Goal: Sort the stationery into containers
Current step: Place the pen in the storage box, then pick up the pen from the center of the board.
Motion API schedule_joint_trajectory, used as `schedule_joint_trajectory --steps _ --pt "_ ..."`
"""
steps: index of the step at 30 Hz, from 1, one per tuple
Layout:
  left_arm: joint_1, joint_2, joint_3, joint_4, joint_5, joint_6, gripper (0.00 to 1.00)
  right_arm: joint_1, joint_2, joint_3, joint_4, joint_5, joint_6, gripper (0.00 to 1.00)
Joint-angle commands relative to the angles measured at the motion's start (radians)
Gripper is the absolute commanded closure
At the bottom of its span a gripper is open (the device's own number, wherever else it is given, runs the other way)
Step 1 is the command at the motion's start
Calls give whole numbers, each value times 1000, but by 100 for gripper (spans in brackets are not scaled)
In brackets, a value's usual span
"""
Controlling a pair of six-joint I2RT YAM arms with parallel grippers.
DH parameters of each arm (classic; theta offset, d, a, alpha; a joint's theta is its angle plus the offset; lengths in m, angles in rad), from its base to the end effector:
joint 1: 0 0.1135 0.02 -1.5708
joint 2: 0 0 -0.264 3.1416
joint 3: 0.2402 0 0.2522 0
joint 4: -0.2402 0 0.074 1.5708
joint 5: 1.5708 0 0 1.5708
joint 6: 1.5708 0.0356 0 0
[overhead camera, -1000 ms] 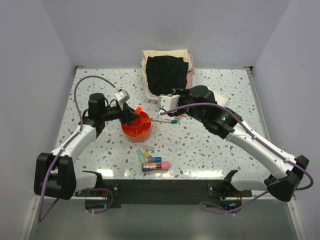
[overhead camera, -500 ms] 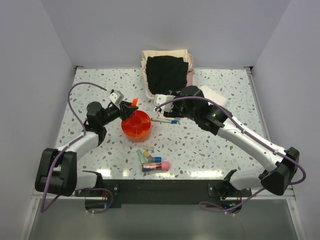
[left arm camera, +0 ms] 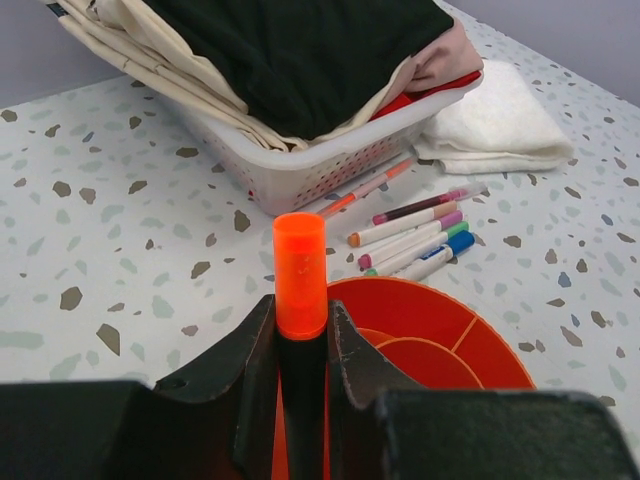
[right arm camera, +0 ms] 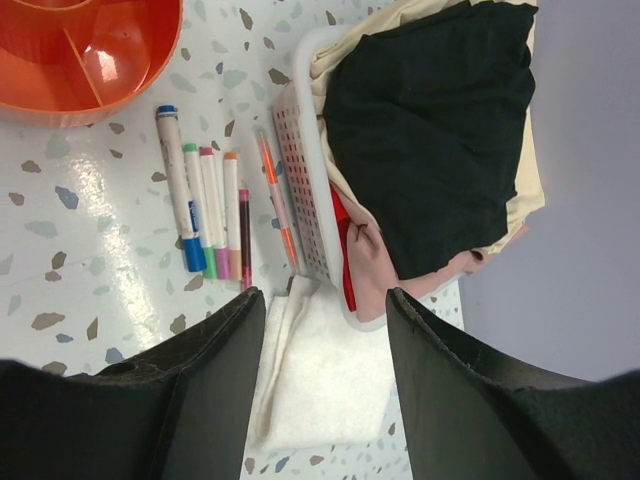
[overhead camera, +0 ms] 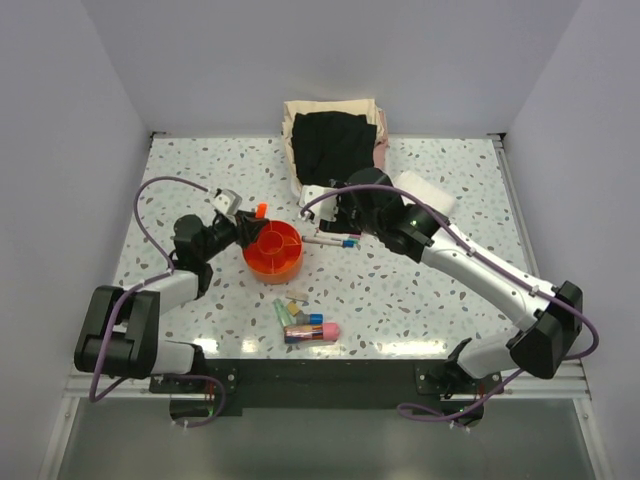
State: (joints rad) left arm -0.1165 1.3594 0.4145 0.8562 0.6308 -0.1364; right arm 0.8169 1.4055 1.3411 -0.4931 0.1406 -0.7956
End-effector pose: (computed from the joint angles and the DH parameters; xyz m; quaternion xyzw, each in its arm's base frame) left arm 0.2549 -0.0510 0.1991 0.2024 0.7034 -0.3080 0.6078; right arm 0.2210 0.2281 0.3602 -0.6059 0.6284 -0.0563 0.4847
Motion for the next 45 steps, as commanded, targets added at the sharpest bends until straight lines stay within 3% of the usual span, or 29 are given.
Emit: schedule_joint_trajectory --steps 1,4,9,12,13,16,25,30,33,38,42,45 --pt "11 13 6 90 -45 0 100 2 9 38 14 13 27 45" --pt "15 33 -3 101 -84 -8 100 2 19 43 10 8 27 45" --pt "15 61 21 80 -109 -31 92 2 29 47 5 8 27 45" --pt "15 63 36 54 -103 -34 82 2 29 43 11 10 24 45" --pt "15 61 41 44 -102 -34 72 2 27 36 17 11 24 45" --pt "17 50 46 30 -98 -42 60 2 20 18 33 13 22 45" --pt "28 -98 84 -66 -66 -88 50 1 -4 1 -22 -3 90 43" --pt "28 -258 194 -290 -144 -43 39 -51 67 24 -174 -148 317 44" --pt "28 -307 300 -489 -196 -11 33 -102 127 -5 -182 -242 378 52" --pt "28 -400 391 -660 -241 78 30 -168 234 -7 -153 -378 337 59" --pt "28 -434 428 -698 -172 132 28 -205 349 58 -177 -426 277 65" --pt "28 -395 521 -813 -71 227 26 -222 412 82 -167 -443 236 67"
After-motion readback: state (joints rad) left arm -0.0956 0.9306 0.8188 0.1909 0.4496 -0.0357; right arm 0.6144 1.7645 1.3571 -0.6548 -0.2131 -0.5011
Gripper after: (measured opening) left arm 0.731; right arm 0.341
